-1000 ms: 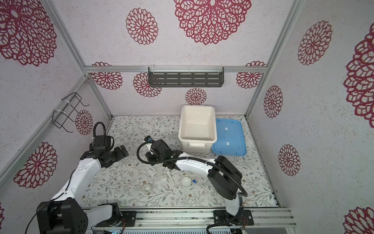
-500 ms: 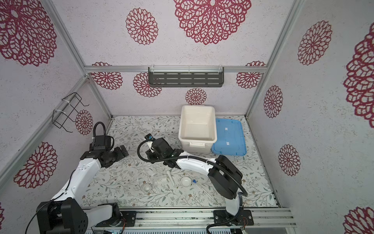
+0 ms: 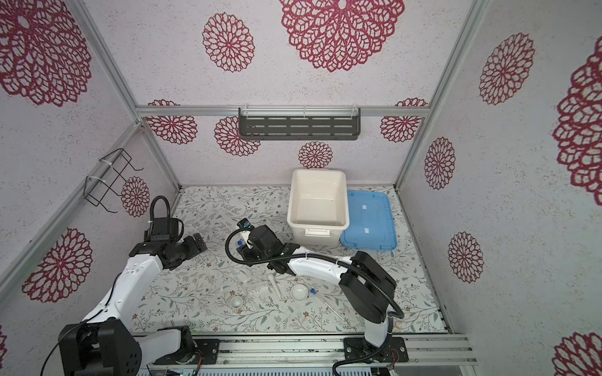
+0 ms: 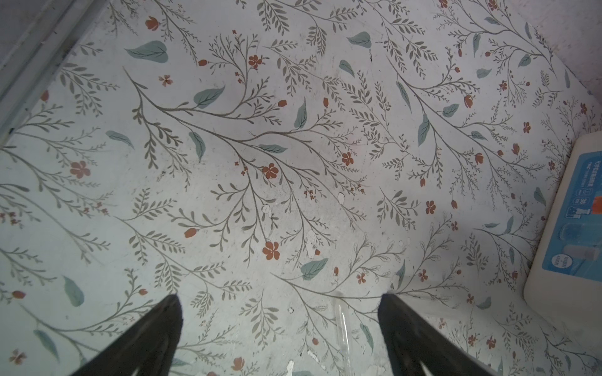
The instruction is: Organize the chemistry lab equipment
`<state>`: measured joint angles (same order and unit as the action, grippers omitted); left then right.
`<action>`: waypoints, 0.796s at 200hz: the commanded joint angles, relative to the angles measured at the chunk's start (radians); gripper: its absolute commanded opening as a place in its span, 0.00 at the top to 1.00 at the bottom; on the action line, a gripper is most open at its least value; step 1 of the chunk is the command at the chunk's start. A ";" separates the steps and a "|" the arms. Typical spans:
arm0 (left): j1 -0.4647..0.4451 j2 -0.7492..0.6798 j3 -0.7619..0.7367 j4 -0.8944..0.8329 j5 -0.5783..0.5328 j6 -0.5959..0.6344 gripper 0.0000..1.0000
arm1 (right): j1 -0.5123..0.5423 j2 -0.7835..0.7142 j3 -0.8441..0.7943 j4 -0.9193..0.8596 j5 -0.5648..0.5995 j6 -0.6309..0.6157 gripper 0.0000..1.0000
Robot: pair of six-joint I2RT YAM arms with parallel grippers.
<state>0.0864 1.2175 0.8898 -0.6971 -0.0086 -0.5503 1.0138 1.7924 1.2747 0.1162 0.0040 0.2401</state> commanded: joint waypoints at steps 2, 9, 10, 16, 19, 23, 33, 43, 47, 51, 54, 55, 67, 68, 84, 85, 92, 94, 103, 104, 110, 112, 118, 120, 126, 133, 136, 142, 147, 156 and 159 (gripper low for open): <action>-0.005 -0.005 0.006 0.005 0.004 -0.003 0.03 | -0.004 -0.112 0.001 0.038 0.033 0.016 0.50; -0.004 -0.007 0.006 0.004 0.005 -0.002 0.03 | -0.003 -0.130 -0.005 0.028 0.041 0.016 0.50; -0.005 -0.007 0.006 0.004 0.005 -0.003 0.03 | -0.003 -0.134 -0.005 0.026 0.043 0.015 0.49; -0.005 -0.007 0.006 0.005 0.004 -0.003 0.03 | -0.003 -0.155 -0.011 0.021 0.052 0.016 0.48; -0.006 -0.007 0.006 0.004 0.004 -0.003 0.03 | -0.003 -0.166 -0.016 0.019 0.058 0.016 0.48; -0.004 -0.007 0.006 0.005 0.004 -0.004 0.03 | -0.005 -0.182 -0.022 0.015 0.064 0.015 0.47; -0.005 -0.008 0.006 0.004 0.005 -0.004 0.03 | -0.007 -0.224 -0.043 0.007 0.078 0.018 0.46; -0.005 -0.009 0.006 0.004 0.005 -0.005 0.03 | -0.012 -0.268 -0.068 -0.007 0.090 0.022 0.45; -0.005 -0.011 0.006 0.005 0.004 -0.006 0.03 | -0.015 -0.287 -0.079 -0.016 0.093 0.028 0.45; -0.005 -0.012 0.006 0.004 0.003 -0.005 0.03 | -0.018 -0.304 -0.089 -0.027 0.095 0.033 0.44; -0.006 -0.012 0.006 0.005 0.003 -0.004 0.03 | -0.022 -0.315 -0.095 -0.039 0.096 0.040 0.44; -0.006 -0.012 0.006 0.004 0.004 -0.004 0.03 | -0.024 -0.318 -0.098 -0.043 0.096 0.041 0.44; -0.005 -0.015 0.006 0.002 -0.006 -0.002 0.03 | -0.041 -0.366 -0.126 -0.099 0.103 0.062 0.44; -0.006 -0.015 0.006 0.002 -0.007 -0.001 0.03 | -0.043 -0.370 -0.130 -0.102 0.103 0.060 0.44; -0.006 -0.019 0.009 0.005 -0.017 0.000 0.03 | -0.056 -0.434 -0.193 -0.168 0.095 0.039 0.48; -0.006 -0.019 0.009 0.006 -0.017 0.000 0.03 | -0.056 -0.438 -0.196 -0.175 0.095 0.038 0.48; -0.005 -0.019 0.009 0.008 -0.020 -0.001 0.03 | -0.062 -0.467 -0.213 -0.227 0.087 0.029 0.48; -0.006 -0.019 0.009 0.008 -0.020 0.000 0.03 | -0.066 -0.474 -0.217 -0.245 0.082 0.026 0.47; -0.005 -0.016 0.011 0.008 -0.024 0.001 0.03 | -0.079 -0.502 -0.221 -0.330 0.066 0.014 0.46; -0.005 -0.015 0.011 0.008 -0.025 0.000 0.03 | -0.081 -0.504 -0.220 -0.341 0.064 0.012 0.46; -0.004 -0.014 0.012 0.007 -0.026 0.000 0.03 | -0.092 -0.515 -0.217 -0.412 0.048 0.000 0.45; -0.004 -0.015 0.012 0.006 -0.027 0.000 0.03 | -0.094 -0.518 -0.215 -0.439 0.044 -0.006 0.45; -0.004 -0.013 0.014 0.007 -0.028 0.002 0.03 | -0.103 -0.526 -0.213 -0.503 0.029 -0.028 0.45; -0.004 -0.013 0.014 0.006 -0.027 0.001 0.03 | -0.104 -0.529 -0.213 -0.531 0.025 -0.036 0.45; -0.004 -0.013 0.014 0.005 -0.029 0.001 0.03 | -0.106 -0.534 -0.214 -0.597 0.024 -0.061 0.45; -0.004 -0.013 0.014 0.004 -0.029 0.001 0.03 | -0.106 -0.538 -0.221 -0.665 0.027 -0.082 0.45; -0.004 -0.013 0.014 0.005 -0.030 0.001 0.03 | -0.107 -0.538 -0.226 -0.690 0.029 -0.092 0.46; -0.004 -0.012 0.013 0.005 -0.030 0.001 0.03 | -0.108 -0.538 -0.234 -0.739 0.030 -0.110 0.46; -0.004 -0.012 0.013 0.005 -0.029 0.001 0.03 | -0.108 -0.536 -0.241 -0.776 0.027 -0.120 0.46; -0.004 -0.012 0.012 0.004 -0.031 0.001 0.03 | -0.109 -0.533 -0.255 -0.826 0.024 -0.129 0.47; -0.004 -0.012 0.012 0.004 -0.030 0.000 0.03 | -0.111 -0.532 -0.261 -0.839 0.020 -0.130 0.47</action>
<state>0.0849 1.2175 0.8902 -0.6971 -0.0189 -0.5503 0.9081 1.2835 1.0401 -0.4522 0.0467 0.1829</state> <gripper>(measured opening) 0.974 0.538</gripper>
